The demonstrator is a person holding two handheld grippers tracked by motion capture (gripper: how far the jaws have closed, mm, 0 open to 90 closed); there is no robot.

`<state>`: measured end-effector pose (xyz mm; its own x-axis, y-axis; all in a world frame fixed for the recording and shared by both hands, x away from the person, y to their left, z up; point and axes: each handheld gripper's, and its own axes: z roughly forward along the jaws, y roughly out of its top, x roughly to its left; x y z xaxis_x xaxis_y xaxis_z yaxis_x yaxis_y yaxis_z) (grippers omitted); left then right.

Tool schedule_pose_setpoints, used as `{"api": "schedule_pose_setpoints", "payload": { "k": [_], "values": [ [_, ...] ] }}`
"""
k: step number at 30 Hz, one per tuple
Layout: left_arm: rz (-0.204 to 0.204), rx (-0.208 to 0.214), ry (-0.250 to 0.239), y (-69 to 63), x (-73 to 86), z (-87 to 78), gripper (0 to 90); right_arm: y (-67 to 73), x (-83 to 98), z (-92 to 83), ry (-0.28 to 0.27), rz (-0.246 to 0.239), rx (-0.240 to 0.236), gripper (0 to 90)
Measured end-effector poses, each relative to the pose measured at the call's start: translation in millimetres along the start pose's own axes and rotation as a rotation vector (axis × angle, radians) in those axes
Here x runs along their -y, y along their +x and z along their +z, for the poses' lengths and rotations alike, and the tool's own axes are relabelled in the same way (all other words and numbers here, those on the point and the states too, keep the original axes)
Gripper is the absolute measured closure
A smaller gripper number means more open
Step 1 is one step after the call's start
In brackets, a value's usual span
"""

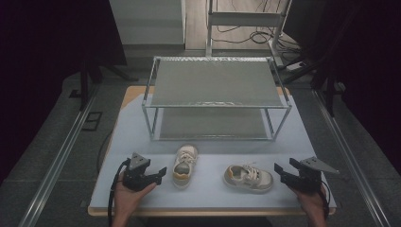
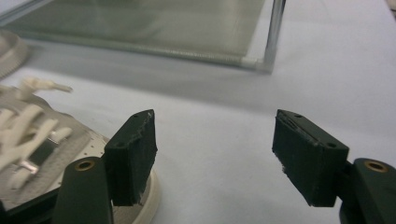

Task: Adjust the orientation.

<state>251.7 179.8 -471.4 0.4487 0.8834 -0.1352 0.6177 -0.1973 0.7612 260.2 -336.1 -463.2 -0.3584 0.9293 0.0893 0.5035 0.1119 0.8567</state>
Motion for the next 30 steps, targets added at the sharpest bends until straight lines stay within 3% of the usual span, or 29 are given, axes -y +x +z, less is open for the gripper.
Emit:
{"api": "schedule_pose_setpoints", "payload": {
  "k": [5, 9, 10, 12, 13, 17, 20, 22, 23, 25, 26, 27, 28, 30],
  "values": [
    [-0.018, 0.004, -0.02, -1.0, -1.1, -6.0, 34.8, -10.0, 0.2, -6.8, -0.037, 0.059, -0.015, 43.1],
    [-0.04, 0.0, -0.04, 3.9, -1.5, -13.1, 35.9, -13.3, 0.9, -6.7, -0.037, 0.076, -0.028, 51.7],
    [-0.049, 0.0, -0.049, 4.2, -2.1, -16.4, 35.9, -11.1, 0.5, -7.4, -0.037, 0.064, -0.042, 59.7],
    [-0.051, 0.002, -0.055, 3.7, -2.3, -17.5, 36.4, -8.9, 0.2, -7.7, -0.042, 0.057, -0.05, 62.3],
    [-0.046, 0.005, -0.056, 0.5, -3.1, -18.8, 36.6, -3.2, -1.1, -8.1, -0.045, 0.039, -0.059, 68.6],
    [-0.039, 0.021, -0.06, -5.4, -3.7, -18.8, 39.4, 5.8, -2.9, -5.1, -0.041, 0.004, -0.07, 75.2],
    [-0.034, 0.03, -0.07, -12.2, -5.2, -23.4, 42.5, 6.8, -2.7, -2.2, -0.038, -0.005, -0.074, 75.5],
    [-0.036, 0.032, -0.089, -18.2, -7.1, -29.3, 51.0, 6.1, -2.1, 0.0, -0.035, -0.001, -0.074, 75.3],
    [-0.032, 0.052, -0.098, -22.0, -8.4, -32.7, 66.3, 4.1, -1.8, 1.6, -0.039, 0.008, -0.075, 74.2],
    [-0.013, 0.102, -0.11, -32.4, -10.9, -36.6, 69.7, 3.3, -2.1, 2.0, -0.041, 0.014, -0.076, 73.9],
    [0.016, 0.115, -0.111, -43.8, -12.4, -37.0, 78.3, 2.8, -2.7, 2.6, -0.044, 0.018, -0.078, 73.4],
    [0.016, 0.115, -0.111, -43.8, -12.4, -37.0, 80.8, 3.0, -2.9, 2.6, -0.044, 0.017, -0.079, 73.1],
    [0.037, 0.127, -0.1, -56.3, -13.3, -34.4, 82.8, 3.9, -3.2, 2.8, -0.046, 0.011, -0.08, 72.5],
    [0.039, 0.127, -0.086, -61.8, -13.3, -31.7, 84.1, 4.4, -3.3, 2.9, -0.046, 0.008, -0.078, 72.0]
  ]
}}
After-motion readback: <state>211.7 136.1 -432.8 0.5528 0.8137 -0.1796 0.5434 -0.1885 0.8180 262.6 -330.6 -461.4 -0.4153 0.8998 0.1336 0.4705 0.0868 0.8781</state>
